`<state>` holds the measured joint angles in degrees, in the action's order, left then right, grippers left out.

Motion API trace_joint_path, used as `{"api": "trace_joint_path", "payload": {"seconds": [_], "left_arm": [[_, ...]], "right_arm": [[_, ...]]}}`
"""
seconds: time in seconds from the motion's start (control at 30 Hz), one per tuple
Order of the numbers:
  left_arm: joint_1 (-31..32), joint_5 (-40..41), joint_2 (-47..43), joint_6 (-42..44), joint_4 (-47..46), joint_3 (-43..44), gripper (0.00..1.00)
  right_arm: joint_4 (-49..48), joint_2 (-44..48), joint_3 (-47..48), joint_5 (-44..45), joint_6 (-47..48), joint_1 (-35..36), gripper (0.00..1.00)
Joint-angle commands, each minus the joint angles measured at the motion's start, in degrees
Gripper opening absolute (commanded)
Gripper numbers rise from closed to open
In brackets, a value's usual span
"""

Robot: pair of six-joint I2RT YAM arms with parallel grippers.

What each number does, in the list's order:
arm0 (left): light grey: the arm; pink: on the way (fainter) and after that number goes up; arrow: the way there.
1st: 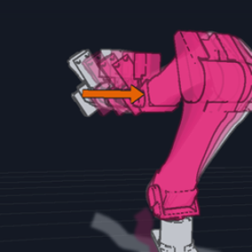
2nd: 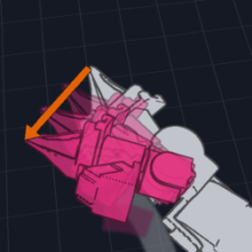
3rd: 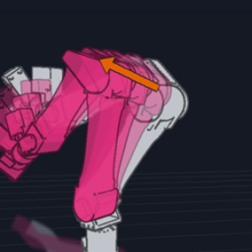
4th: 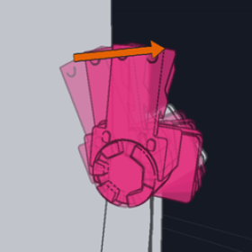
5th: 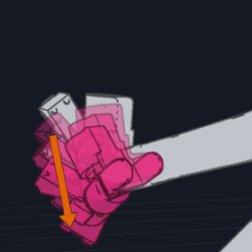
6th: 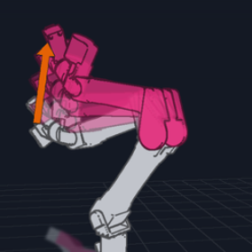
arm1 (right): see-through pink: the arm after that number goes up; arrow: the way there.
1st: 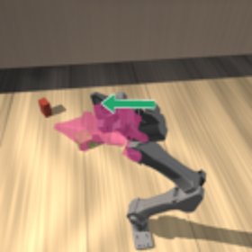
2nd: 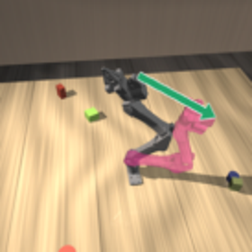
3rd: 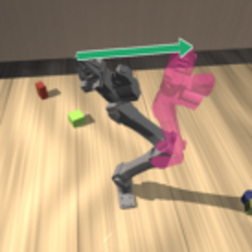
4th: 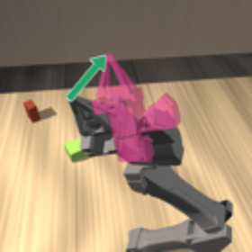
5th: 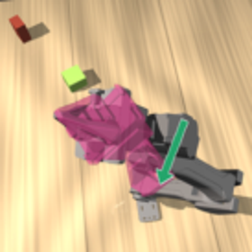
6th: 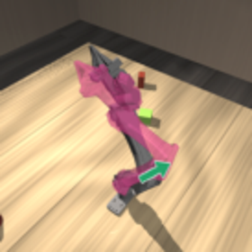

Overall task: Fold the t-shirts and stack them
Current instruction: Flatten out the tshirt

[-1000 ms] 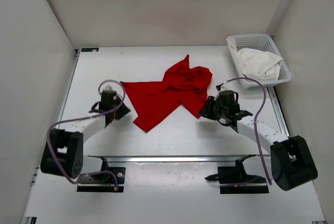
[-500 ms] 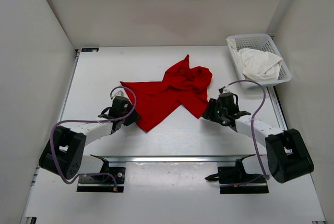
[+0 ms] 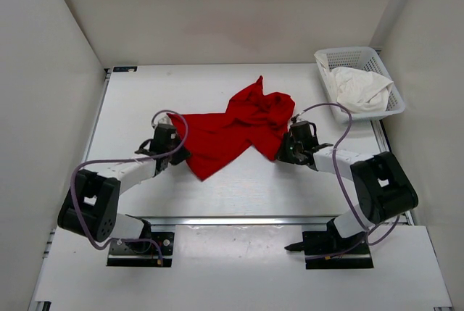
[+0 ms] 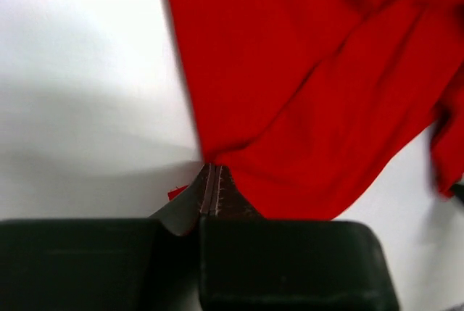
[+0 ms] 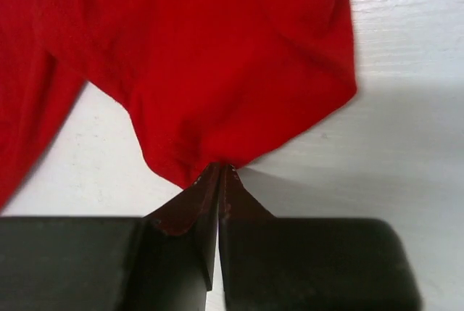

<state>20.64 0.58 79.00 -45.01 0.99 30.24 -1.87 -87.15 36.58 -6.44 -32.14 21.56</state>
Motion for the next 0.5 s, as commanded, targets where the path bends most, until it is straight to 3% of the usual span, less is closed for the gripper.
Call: {"api": "trace_joint_path", "payload": {"seconds": [0.0,0.2,0.27,0.37,0.47], "left_arm": [[-4.7,0.9,-1.5,3.1,2.1,10.0,0.00],[-2.7,9.2,-4.3,9.8,10.0,27.4,0.00],[-1.2,10.9,-6.4,12.3,12.4,27.9,0.00],[0.9,12.5,-13.2,13.2,13.9,20.0,0.00],[-0.9,7.1,-23.1,11.1,14.6,6.2,0.04]], "right_arm": [[3.4,1.3,-0.1,3.6,0.1,-0.7,0.00],[9.3,13.1,-2.6,4.5,1.4,-1.7,0.00],[11.4,17.4,-5.1,4.2,1.1,-1.5,0.00],[15.4,24.7,-10.2,4.6,0.3,-1.0,0.00],[18.3,32.3,-15.2,2.3,-1.0,-1.8,0.00]]}}
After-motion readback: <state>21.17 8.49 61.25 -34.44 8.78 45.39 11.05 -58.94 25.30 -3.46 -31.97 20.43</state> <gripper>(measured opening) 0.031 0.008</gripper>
